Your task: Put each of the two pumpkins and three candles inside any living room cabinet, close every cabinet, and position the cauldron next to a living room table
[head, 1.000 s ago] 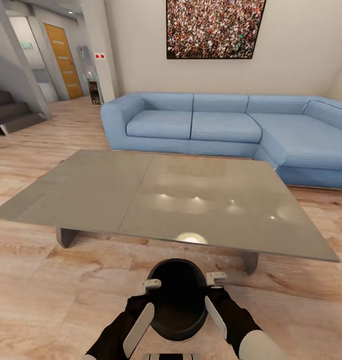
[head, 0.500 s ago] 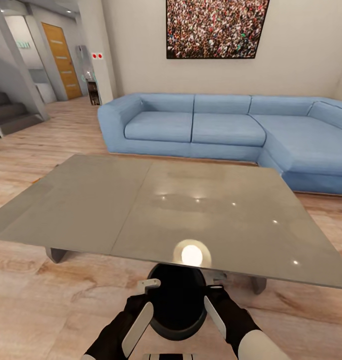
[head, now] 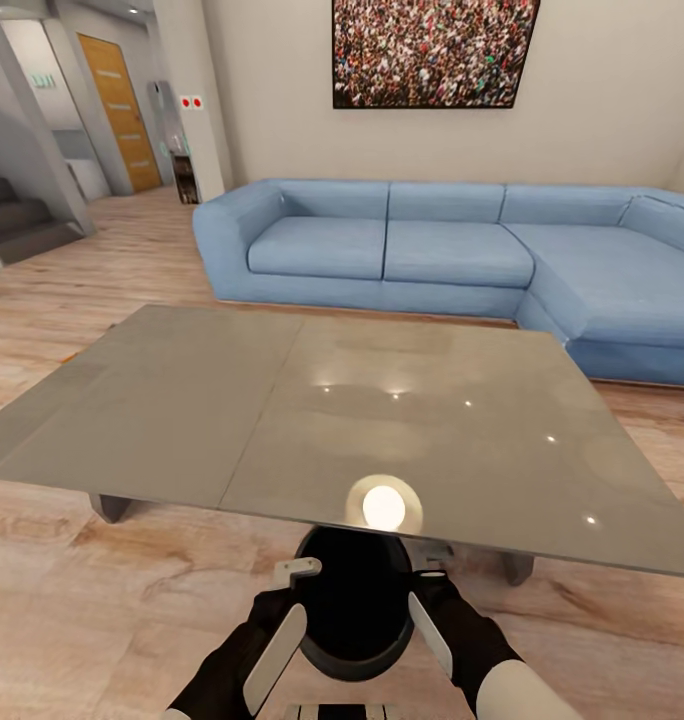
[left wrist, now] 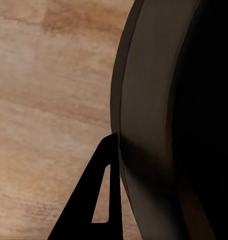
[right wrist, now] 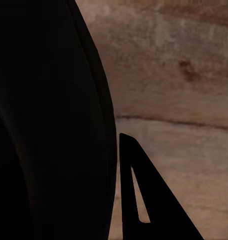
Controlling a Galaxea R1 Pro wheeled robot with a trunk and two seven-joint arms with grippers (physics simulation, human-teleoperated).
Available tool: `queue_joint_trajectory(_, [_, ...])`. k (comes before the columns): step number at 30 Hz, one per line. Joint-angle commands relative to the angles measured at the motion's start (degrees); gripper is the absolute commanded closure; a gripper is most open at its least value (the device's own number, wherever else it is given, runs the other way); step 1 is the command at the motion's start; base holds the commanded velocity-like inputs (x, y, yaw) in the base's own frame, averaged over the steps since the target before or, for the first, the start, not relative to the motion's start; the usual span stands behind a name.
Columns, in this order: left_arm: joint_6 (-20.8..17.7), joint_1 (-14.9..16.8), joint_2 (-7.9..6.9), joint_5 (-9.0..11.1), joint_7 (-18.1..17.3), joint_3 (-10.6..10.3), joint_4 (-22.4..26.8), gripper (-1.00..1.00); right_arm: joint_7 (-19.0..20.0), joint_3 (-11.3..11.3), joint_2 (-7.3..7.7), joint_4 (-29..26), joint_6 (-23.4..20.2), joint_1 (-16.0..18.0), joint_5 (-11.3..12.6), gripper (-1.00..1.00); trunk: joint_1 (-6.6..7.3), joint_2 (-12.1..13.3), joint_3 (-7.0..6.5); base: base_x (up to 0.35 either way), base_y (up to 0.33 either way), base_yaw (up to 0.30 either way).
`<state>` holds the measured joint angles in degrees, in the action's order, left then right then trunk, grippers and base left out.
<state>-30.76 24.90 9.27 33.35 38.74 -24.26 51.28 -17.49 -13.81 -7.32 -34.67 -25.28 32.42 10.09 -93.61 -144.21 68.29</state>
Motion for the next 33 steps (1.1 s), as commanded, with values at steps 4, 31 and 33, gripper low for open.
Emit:
queue_joint_trajectory(4, [0.0,0.1,0.73,0.9,0.1,0.2,3.6,1.0,-0.2,-0.2,-0.06,-0.2,-0.1,0.0,0.0,1.0,-0.01,0.0,0.27,0.0,0.0,0.0])
queue_joint_trajectory(31, [-2.2,0.0,0.73,0.2,2.3,0.1,3.0,1.0,-0.7,-0.5,-0.15,-0.2,0.1,0.0,1.6,1.0,-0.01,0.0,0.28,0.004,0.0,0.0])
queue_joint_trajectory(33, [-2.6,0.1,0.73,-0.1,2.4,0.1,3.3,1.0,-0.8,-0.5,-0.15,-0.2,0.1,0.0,1.9,1.0,-0.01,0.0,0.28,0.112,0.0,0.0])
